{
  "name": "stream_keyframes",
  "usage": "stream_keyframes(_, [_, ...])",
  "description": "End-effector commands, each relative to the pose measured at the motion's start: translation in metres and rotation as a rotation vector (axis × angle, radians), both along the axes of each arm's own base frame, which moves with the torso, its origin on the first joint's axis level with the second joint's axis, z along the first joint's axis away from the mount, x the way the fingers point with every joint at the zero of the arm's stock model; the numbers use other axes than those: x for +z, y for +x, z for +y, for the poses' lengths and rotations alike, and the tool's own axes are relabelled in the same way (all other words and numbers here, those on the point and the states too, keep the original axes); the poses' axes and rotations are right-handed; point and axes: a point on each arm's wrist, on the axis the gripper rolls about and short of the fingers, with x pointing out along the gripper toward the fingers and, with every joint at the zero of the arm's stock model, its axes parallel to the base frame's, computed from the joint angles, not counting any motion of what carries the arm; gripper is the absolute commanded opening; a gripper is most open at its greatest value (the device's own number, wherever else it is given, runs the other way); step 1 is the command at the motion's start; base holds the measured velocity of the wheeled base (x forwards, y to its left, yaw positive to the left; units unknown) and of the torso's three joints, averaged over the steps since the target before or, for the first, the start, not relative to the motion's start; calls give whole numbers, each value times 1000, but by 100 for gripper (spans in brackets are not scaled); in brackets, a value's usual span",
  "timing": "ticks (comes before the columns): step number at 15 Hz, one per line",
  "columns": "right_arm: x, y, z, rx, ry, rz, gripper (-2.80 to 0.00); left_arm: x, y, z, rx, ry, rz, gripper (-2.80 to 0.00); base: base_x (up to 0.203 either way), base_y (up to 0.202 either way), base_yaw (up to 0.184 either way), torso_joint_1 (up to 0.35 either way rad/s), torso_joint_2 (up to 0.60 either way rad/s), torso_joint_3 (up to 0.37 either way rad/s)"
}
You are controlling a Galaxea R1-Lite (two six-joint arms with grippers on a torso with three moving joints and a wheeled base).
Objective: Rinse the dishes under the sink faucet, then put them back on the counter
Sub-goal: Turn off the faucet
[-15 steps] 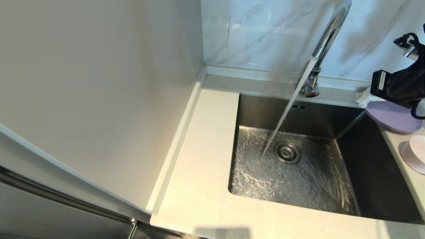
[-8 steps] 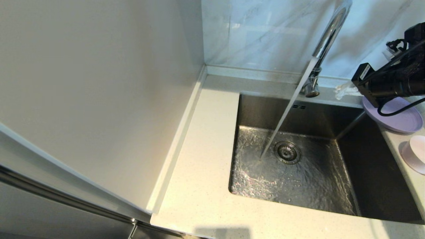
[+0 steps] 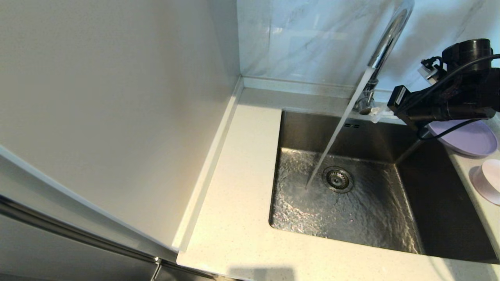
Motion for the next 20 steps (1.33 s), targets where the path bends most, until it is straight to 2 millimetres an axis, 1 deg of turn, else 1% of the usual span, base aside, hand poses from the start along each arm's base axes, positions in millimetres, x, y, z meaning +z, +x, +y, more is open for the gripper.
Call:
stream_keyframes(1, [0,9,11,25,9,-9,-280,0,0,0,0,0,0,-280,0,0,0,0,0,0])
stream_keyframes(4, [5,21,22,42,22,-35,-280,0,0,0,0,0,0,-280,0,0,0,0,0,0])
stream_keyframes(6, [1,27,26,22,8,-35,-280,0,0,0,0,0,0,-280,0,0,0,0,0,0])
stream_keyframes(10, [2,44,25,-62,-37,-72,-280,0,0,0,-1,0,0,-280,0,0,0,0,0,0])
stream_keyframes(14, [-5,47,22,-110,-70,-55,-280,0,0,0,0,0,0,-280,0,0,0,0,0,0])
stream_keyframes(16, [-7,49,16,-130,-74,-55,-280,0,0,0,0,0,0,-280,0,0,0,0,0,0])
stream_keyframes(17, [-7,50,16,-133,-75,-64,-280,0,0,0,0,0,0,-280,0,0,0,0,0,0])
stream_keyframes(20, [-5,55,15,-142,-71,-165,-280,0,0,0,0,0,0,-280,0,0,0,0,0,0])
